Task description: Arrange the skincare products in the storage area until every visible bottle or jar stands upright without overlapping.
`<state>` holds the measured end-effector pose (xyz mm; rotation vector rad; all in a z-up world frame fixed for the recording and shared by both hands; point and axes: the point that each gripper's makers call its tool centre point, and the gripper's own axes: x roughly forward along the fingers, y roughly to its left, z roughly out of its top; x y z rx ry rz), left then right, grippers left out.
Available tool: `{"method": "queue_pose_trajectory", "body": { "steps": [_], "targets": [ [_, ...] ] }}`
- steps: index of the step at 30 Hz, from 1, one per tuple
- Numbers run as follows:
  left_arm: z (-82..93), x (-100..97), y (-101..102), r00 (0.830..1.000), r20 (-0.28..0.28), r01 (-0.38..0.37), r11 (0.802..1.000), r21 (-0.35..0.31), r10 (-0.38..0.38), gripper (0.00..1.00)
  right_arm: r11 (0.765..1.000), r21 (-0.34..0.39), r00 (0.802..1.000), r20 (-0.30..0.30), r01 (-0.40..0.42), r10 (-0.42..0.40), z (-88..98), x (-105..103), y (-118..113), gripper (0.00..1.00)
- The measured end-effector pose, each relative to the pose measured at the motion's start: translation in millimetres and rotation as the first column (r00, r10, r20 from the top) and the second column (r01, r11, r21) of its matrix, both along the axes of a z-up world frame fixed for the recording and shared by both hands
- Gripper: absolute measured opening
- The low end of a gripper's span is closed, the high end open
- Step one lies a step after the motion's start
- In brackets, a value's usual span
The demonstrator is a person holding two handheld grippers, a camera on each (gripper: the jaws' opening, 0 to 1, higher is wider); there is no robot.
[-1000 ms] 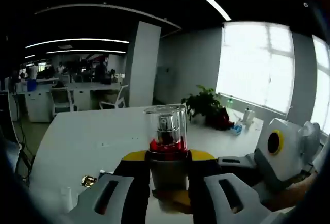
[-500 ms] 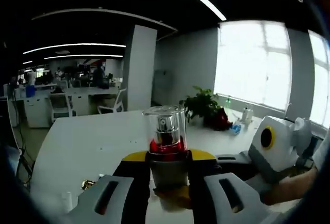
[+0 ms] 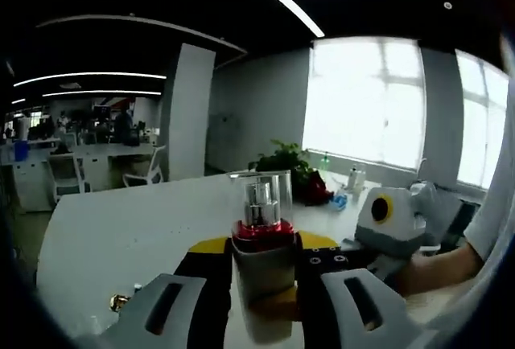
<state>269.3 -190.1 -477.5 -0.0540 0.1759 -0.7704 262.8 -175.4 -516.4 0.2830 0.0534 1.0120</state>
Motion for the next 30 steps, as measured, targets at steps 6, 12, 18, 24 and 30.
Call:
{"method": "queue_pose_trajectory", "body": {
  "steps": [6, 12, 18, 24, 30],
  "targets": [
    [8.4, -16.7, -8, 0.978, 0.0, 0.21, 0.978, -0.02, -0.21, 0.29, 0.985, 0.075, 0.988, 0.005, -0.157, 0.157, 11.6, -17, -4, 0.26],
    [15.4, -26.5, -4, 0.934, -0.007, 0.358, 0.933, -0.046, -0.358, 0.28, 0.963, 0.08, 0.966, 0.025, -0.259, 0.257, 21.5, -30, -3, 0.26],
    [20.2, -32.0, -3, 0.897, -0.015, 0.441, 0.896, -0.059, -0.443, 0.28, 0.938, 0.076, 0.941, 0.049, -0.338, 0.335, 26.7, -41, -1, 0.26],
    [20.0, -42.6, -9, 0.863, 0.002, 0.505, 0.863, -0.007, -0.505, 0.27, 0.918, 0.037, 0.917, 0.076, -0.395, 0.391, 26.3, -50, 4, 0.26],
    [13.6, -46.6, -12, 0.851, -0.002, 0.524, 0.85, 0.042, -0.525, 0.26, 0.914, -0.026, 0.908, 0.109, -0.404, 0.404, 19.7, -51, 3, 0.26]
  ]
}}
